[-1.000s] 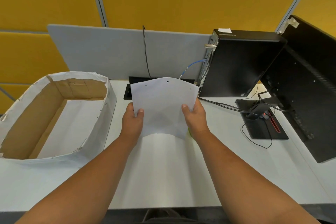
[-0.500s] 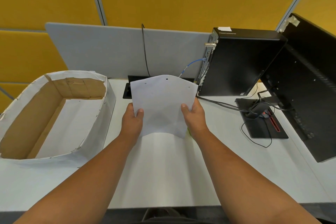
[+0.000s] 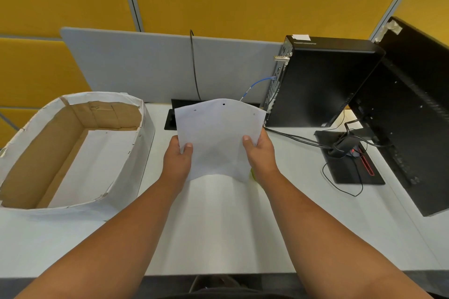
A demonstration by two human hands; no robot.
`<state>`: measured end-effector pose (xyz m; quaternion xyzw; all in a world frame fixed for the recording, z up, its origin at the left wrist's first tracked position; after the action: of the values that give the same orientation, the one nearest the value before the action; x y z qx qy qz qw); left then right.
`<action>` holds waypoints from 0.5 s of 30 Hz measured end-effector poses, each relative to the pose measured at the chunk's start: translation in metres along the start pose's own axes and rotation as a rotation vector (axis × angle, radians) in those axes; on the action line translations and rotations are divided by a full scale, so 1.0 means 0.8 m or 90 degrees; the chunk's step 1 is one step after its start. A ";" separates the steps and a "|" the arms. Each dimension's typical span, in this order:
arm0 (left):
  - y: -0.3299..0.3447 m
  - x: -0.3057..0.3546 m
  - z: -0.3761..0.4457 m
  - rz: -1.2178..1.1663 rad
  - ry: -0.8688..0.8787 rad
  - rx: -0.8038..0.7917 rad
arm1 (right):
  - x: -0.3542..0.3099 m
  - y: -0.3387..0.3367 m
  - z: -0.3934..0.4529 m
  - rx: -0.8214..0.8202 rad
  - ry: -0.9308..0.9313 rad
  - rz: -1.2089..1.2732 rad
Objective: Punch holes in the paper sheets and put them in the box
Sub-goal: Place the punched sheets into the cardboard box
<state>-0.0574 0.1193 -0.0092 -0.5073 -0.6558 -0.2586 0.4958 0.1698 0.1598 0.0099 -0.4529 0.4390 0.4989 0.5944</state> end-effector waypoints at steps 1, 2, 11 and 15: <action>0.000 -0.001 0.000 0.003 -0.001 -0.001 | 0.002 -0.001 0.000 -0.002 0.003 0.000; 0.000 -0.001 -0.001 0.005 -0.002 0.000 | 0.004 -0.001 0.000 -0.002 0.008 0.000; 0.003 -0.003 0.000 0.031 0.001 -0.004 | 0.021 -0.002 -0.001 -0.031 0.044 -0.068; 0.001 -0.002 0.002 0.047 0.000 0.009 | 0.030 -0.004 -0.003 -0.037 0.067 -0.097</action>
<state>-0.0573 0.1204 -0.0111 -0.5275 -0.6384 -0.2357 0.5085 0.1753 0.1616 -0.0137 -0.5275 0.4193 0.4403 0.5934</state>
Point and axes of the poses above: each hand's wrist, its own z-axis towards the middle knuckle, its own y-axis out of the palm, x = y × z, the point moved 8 cm from there along z, towards the middle knuckle, and after that the axes turned 15 degrees about -y, right-handed, at the moved point
